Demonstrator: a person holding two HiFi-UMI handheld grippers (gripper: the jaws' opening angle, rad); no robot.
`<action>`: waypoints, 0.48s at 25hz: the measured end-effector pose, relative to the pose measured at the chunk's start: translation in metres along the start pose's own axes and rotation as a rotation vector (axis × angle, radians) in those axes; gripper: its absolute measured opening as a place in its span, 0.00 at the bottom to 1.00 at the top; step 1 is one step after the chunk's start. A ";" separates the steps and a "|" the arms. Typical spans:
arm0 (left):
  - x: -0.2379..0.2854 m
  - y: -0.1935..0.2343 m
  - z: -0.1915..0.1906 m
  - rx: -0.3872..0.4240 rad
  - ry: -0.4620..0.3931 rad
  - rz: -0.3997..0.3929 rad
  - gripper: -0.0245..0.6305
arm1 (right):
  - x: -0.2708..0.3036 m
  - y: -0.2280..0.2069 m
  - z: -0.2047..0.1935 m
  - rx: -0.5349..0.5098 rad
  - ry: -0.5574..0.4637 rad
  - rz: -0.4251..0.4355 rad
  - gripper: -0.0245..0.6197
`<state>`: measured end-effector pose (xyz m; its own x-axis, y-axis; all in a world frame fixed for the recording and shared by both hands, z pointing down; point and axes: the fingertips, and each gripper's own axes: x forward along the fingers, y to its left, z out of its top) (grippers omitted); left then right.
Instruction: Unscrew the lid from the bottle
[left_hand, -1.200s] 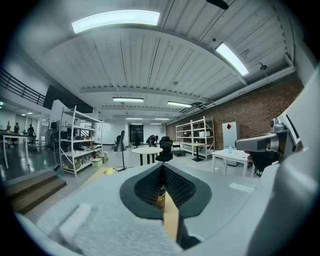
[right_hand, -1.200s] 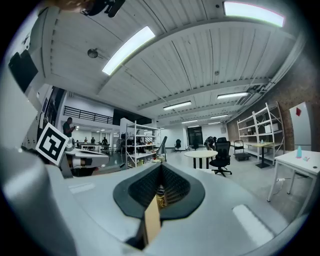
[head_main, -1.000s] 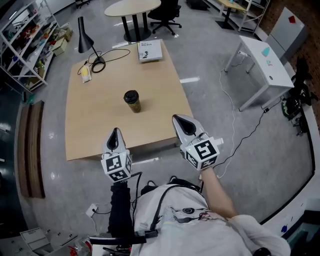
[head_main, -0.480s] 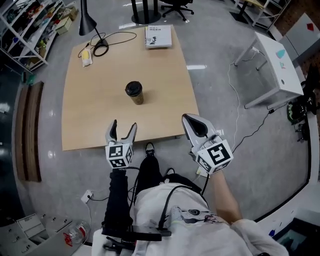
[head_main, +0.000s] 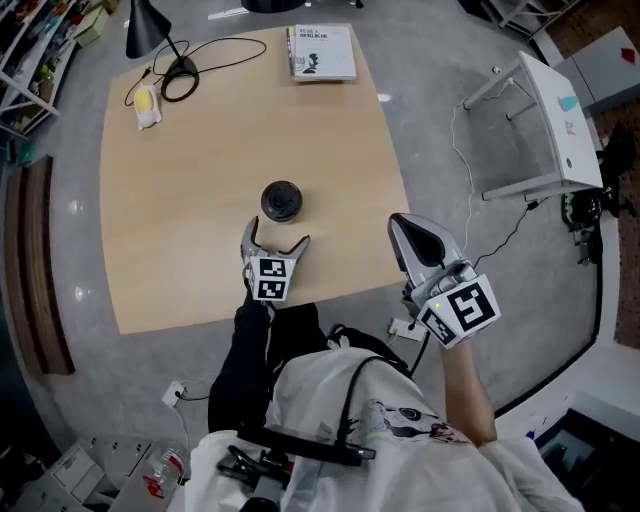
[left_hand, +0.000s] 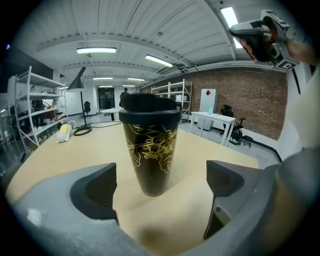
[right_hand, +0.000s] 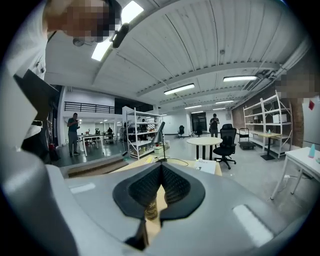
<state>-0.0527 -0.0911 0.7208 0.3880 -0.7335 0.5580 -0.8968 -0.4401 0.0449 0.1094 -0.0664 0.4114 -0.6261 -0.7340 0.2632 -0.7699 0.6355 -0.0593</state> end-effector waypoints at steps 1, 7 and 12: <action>0.011 0.004 0.001 -0.011 -0.008 -0.005 0.91 | 0.007 -0.003 0.000 0.001 0.014 -0.007 0.03; 0.050 0.002 0.013 0.025 -0.083 -0.055 0.91 | 0.038 -0.025 -0.012 0.015 0.103 -0.061 0.03; 0.058 -0.005 0.035 0.069 -0.177 -0.069 0.91 | 0.046 -0.047 -0.026 0.048 0.159 -0.107 0.03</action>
<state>-0.0184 -0.1494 0.7240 0.4845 -0.7776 0.4007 -0.8526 -0.5223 0.0174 0.1197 -0.1241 0.4514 -0.5161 -0.7469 0.4193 -0.8381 0.5413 -0.0675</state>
